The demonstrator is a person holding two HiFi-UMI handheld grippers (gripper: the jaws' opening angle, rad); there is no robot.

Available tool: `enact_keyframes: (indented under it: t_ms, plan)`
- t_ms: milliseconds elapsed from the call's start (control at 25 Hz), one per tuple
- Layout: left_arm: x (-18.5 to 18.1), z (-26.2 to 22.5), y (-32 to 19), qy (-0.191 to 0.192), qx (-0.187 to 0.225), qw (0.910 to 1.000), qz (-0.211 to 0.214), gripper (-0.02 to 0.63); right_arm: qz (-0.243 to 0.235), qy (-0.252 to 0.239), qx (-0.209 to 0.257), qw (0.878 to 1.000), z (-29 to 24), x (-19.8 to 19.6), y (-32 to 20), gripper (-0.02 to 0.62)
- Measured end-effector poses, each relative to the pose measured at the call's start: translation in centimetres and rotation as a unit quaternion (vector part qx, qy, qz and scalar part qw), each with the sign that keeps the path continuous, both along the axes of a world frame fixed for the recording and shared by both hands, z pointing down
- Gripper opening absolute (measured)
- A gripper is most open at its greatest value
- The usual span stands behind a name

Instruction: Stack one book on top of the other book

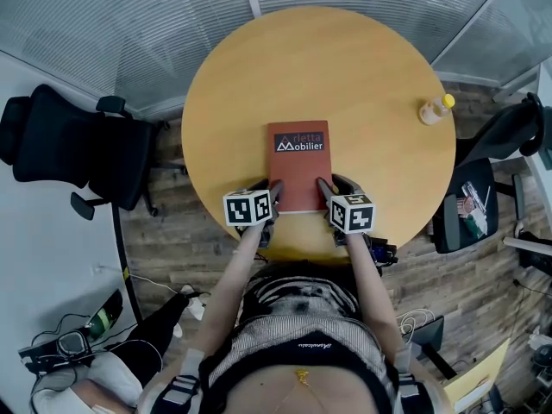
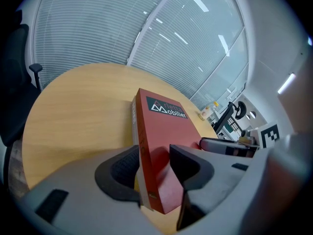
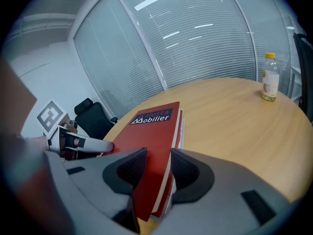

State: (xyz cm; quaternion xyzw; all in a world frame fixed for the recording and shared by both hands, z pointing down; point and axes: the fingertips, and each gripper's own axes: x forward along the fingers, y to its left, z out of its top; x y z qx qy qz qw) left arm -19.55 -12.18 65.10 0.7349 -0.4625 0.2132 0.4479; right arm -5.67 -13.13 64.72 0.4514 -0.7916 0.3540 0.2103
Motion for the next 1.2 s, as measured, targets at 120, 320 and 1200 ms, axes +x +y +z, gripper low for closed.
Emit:
enact_keyframes:
  t_ms: [120,320,1200]
  plan:
    - [-0.3,-0.4,-0.1,-0.015,0.009,0.9998,0.005,0.227,-0.019,0.013,0.011,1.000,-0.3,-0.1,0.2,0.157]
    - [-0.6,-2.7,-0.6,-0.048,0.054,0.9973,0.015,0.227,-0.032,0.025,0.049,0.998,-2.3,-0.1,0.4,0.161]
    - [6.7,-13.0,6.5,0.032,0.200,0.9701,0.133,0.018,-0.144,0.003,0.213,0.966,-12.0,-2.8,8.5,0.032]
